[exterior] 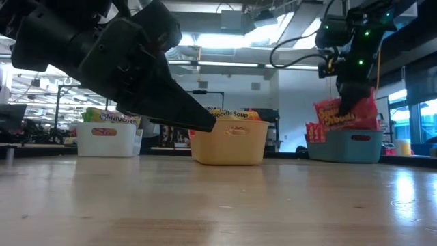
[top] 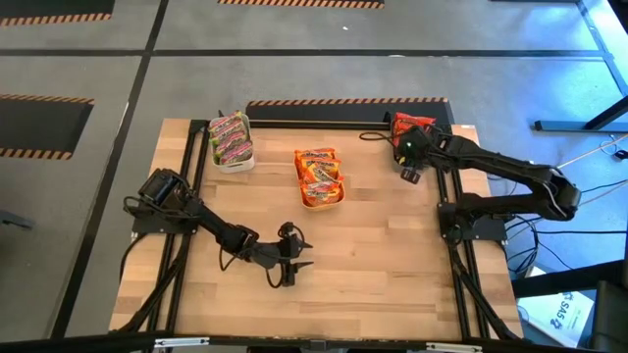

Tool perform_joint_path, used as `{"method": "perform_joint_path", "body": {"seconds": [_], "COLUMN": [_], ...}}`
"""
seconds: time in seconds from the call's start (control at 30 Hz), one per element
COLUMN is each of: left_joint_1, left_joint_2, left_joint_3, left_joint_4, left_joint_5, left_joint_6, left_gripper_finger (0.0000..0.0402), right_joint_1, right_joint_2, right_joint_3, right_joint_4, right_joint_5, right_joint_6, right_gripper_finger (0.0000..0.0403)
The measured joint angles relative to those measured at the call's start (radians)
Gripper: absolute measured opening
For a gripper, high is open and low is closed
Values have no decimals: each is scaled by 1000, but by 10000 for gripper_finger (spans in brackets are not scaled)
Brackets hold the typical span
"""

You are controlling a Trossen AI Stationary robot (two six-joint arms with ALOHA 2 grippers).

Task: Sort Maruchan noodles
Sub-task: Put the red noodle pack into the green bin, then return to Home Position

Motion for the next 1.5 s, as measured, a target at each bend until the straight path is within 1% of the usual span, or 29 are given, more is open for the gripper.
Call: {"method": "perform_joint_path", "body": {"seconds": [0.23, 0.4, 0.7, 0.9, 1.0, 1.1, 1.17, 1.27, 1.33, 1.4, 1.5], "left_joint_1": [4, 3, 3, 3, 3, 3, 3, 3, 3, 3, 3], "left_joint_2": [0, 0, 1, 1, 1, 1, 1, 1, 1, 1, 1], "left_joint_3": [0, 0, 0, 0, 0, 0, 0, 0, 0, 0, 0], "left_joint_4": [0, 0, 0, 0, 0, 0, 1, 0, 1, 2, 13], "left_joint_5": [0, 0, 0, 1, 1, 1, 1, 1, 1, 1, 1], "left_joint_6": [0, 0, 0, 0, 0, 0, 0, 0, 0, 0, 4], "left_gripper_finger": [218, 218, 218, 218, 218, 218, 218, 218, 218, 218, 218], "right_joint_1": [-42, -77, -173, -183, -182, -183, -185, -183, -183, -184, -174], "right_joint_2": [0, 7, 133, 194, 202, 204, 206, 206, 206, 205, 194], "right_joint_3": [-34, -43, -42, -41, -41, -43, -44, -44, -28, 2, 67], "right_joint_4": [31, 59, 86, 91, 90, 97, 88, 72, 30, -16, -113], "right_joint_5": [-82, -140, -196, -170, -157, -147, -131, -78, -62, -68, -75], "right_joint_6": [-83, -90, -62, -31, -26, 8, 14, 17, 22, 46, 87], "right_gripper_finger": [99, 100, 100, 101, 107, 128, 152, 194, 218, 235, 248]}}
